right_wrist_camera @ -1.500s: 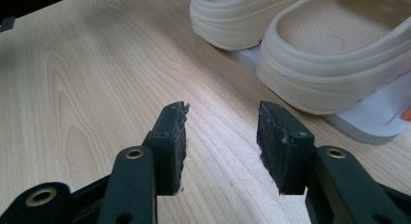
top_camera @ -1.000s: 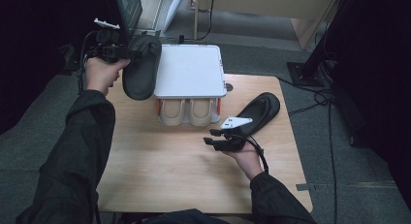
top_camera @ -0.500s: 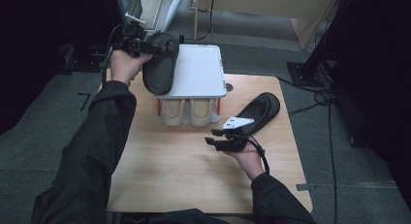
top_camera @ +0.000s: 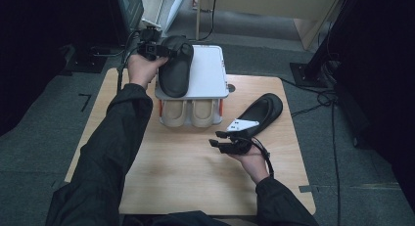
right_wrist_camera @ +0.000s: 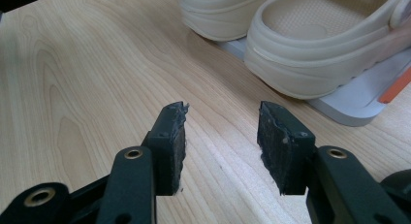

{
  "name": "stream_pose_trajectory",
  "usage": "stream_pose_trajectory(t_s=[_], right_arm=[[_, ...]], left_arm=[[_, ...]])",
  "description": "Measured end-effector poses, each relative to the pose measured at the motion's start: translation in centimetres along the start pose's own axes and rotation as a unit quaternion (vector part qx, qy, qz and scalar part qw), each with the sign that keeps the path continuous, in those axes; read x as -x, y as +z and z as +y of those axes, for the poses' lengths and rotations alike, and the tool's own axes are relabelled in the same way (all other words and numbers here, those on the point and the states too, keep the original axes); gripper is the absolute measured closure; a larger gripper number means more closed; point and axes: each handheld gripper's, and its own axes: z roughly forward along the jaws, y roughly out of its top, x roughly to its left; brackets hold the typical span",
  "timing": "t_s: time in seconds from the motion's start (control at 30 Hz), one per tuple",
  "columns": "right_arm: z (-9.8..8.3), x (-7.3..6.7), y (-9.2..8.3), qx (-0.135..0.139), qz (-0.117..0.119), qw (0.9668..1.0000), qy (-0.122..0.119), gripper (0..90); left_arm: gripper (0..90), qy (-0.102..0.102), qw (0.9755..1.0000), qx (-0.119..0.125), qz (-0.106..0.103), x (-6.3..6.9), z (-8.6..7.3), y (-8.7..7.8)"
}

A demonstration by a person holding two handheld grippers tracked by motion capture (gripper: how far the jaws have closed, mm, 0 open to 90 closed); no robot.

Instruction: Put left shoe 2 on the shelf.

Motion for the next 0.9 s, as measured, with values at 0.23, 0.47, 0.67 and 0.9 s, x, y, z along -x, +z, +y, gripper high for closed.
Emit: stream_pose_trajectory(t_s=[0.23, 0.47, 0.67, 0.9], right_arm=[[-0.1, 0.0, 0.0, 0.001, -0.002, 1.0000, 0.001, 53.5], [-0.1, 0.0, 0.0, 0.002, -0.002, 1.0000, 0.002, 53.5], [0.0, 0.3, -0.3, 0.008, -0.006, 0.9999, 0.006, 53.4], [-0.1, 0.8, -0.8, 0.013, -0.011, 0.9998, 0.013, 53.3]], left_arm=[[66.6, -0.005, 0.9999, -0.008, 0.003, -0.6, -0.7, 0.8], [60.4, 0.003, 0.9999, -0.010, 0.009, -1.2, -1.1, 0.7], [54.1, 0.018, 0.9995, -0.026, 0.009, -1.2, -1.1, 0.1], [48.6, 0.034, 0.9992, -0.018, 0.006, -1.2, -1.3, -1.7]])
